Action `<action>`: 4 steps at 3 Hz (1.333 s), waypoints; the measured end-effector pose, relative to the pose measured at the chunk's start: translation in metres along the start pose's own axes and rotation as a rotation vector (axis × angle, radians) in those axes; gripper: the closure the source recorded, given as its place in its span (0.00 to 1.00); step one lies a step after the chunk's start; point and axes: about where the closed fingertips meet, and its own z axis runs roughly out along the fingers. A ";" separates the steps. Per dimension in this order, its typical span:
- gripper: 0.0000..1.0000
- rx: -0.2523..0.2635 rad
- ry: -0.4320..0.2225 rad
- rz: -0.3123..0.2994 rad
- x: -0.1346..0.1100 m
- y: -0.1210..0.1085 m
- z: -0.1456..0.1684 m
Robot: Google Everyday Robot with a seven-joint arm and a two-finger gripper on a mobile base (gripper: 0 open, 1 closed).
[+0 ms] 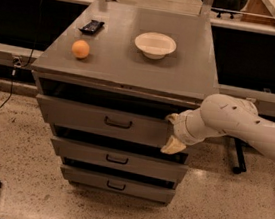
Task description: Open top drawer
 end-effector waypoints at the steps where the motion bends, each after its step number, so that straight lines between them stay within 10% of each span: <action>1: 0.52 -0.018 -0.005 -0.010 -0.007 0.001 -0.003; 3: 0.49 -0.119 -0.084 -0.072 -0.039 0.044 -0.032; 4: 0.31 -0.144 -0.106 -0.135 -0.064 0.081 -0.070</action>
Offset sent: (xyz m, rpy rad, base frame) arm -0.0305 0.0223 0.0229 0.0418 0.0700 0.1222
